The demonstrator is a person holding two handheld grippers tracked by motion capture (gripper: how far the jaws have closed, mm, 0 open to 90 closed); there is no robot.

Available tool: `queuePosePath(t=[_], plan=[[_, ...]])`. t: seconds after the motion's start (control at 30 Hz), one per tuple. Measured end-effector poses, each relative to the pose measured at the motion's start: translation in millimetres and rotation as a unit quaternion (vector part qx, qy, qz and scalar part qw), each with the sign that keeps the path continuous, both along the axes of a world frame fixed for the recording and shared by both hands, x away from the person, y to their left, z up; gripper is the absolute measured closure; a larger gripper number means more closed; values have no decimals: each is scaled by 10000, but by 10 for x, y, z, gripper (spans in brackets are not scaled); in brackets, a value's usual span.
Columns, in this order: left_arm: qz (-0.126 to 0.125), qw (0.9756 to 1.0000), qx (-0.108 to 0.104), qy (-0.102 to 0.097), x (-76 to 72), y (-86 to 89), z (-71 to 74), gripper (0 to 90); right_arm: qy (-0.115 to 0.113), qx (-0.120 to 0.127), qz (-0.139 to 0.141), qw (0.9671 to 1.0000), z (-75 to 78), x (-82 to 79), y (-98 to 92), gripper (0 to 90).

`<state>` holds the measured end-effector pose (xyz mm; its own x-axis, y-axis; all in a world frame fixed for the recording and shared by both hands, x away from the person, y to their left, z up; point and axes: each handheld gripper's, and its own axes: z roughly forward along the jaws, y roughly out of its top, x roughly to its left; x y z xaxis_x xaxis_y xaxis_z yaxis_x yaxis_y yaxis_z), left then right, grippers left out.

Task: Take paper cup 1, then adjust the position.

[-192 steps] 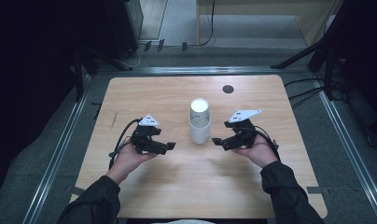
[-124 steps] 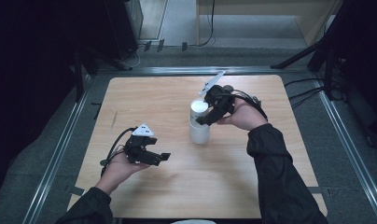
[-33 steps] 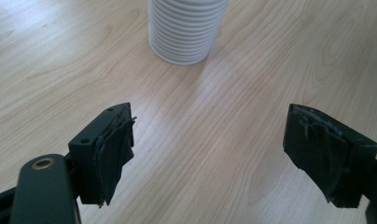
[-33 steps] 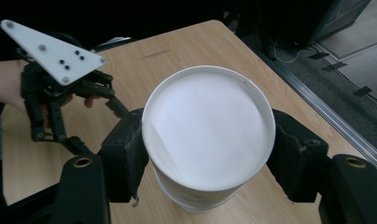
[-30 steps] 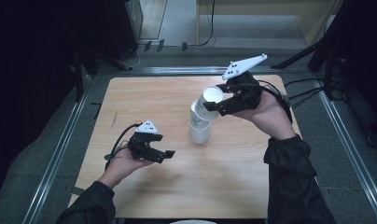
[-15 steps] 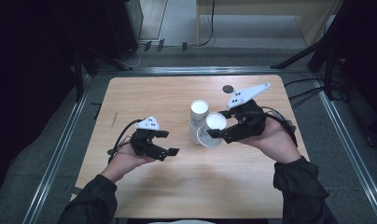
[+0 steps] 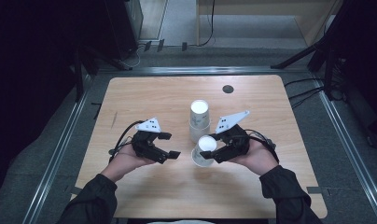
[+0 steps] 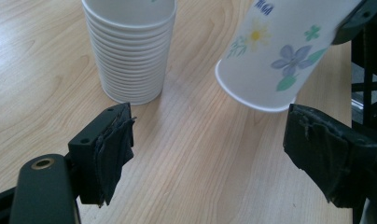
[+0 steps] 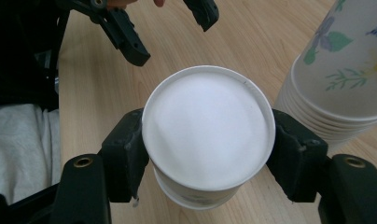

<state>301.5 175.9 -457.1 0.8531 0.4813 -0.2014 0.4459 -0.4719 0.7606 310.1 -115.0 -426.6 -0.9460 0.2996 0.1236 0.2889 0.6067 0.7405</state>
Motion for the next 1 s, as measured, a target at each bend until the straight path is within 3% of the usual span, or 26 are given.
queuePosePath(t=[0.17,0.27,0.47,0.87,1.0], plan=[[-76,9996,-209,171,0,-7,-10,132,67,340,18,9994,-134,58,-13,348],[-131,9993,-324,164,-9,-9,-12,129,19,327,49,9994,-176,73,0,348],[-240,9995,-220,41,-42,-30,-27,132,13,406,151,9991,-205,94,43,347],[-447,9988,-208,52,-92,-113,-61,135,56,827,389,9958,-193,117,145,347],[-479,9986,-214,87,-88,-142,-88,135,134,850,463,9952,-185,103,168,348]])
